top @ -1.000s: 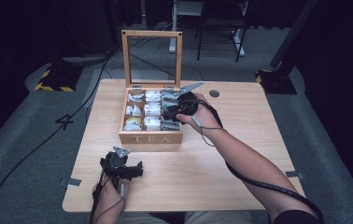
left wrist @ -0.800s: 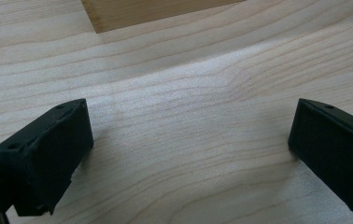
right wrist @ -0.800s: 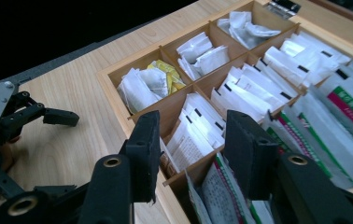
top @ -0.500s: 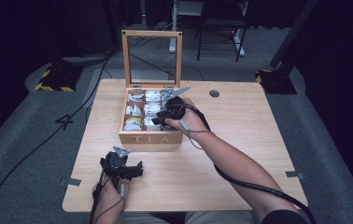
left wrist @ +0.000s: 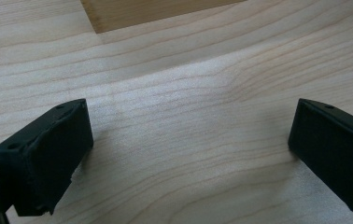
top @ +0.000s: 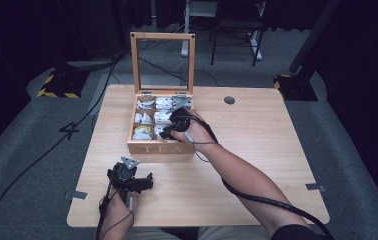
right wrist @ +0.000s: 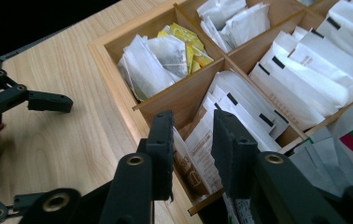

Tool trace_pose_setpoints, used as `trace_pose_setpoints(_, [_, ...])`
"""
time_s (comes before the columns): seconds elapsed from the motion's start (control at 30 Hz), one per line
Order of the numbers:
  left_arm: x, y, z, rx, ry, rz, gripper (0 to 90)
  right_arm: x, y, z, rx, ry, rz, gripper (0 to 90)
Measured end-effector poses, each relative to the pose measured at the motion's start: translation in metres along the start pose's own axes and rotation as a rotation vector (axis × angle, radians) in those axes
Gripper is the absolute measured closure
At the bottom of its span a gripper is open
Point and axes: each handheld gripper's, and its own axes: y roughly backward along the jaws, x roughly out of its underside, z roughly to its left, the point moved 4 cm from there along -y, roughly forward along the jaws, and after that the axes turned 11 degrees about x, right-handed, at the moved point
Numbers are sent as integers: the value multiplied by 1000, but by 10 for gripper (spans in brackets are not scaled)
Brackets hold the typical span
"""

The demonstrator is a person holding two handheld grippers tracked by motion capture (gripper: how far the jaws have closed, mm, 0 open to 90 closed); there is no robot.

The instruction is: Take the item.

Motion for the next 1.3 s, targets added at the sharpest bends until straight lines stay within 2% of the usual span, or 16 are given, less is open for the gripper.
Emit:
trace_pose_setpoints(0.1, [0, 0, 0, -1, -1, 1, 3, 2, -5, 0, 8, -17, 28, 750])
trace_pose_setpoints(0.47, [0, 0, 0, -2, -2, -1, 3, 5, -21, 0, 29, -49, 73, 763])
trace_pose_setpoints(0.53, [0, 0, 0, -2, -2, -1, 3, 6, -22, 1, 21, -59, 90, 813])
trace_pose_setpoints(0.6, [0, 0, 0, -2, -3, -1, 3, 6, -22, 2, 26, -44, 98, 876])
trace_pose_setpoints(0.63, [0, 0, 0, -2, -4, -1, 3, 6, -21, 2, 33, -21, 93, 897])
trace_pose_setpoints(0.83, [0, 0, 0, -2, -4, -1, 3, 3, -13, 2, 37, 16, 60, 900])
trace_pose_setpoints(1.0, [0, 0, 0, -1, -2, -2, 3, -3, -5, 2, 46, 28, 19, 900])
trace_pose_setpoints(1.3, [0, 0, 0, 0, -3, 1, 3, -12, 16, -3, 48, 6, -77, 900])
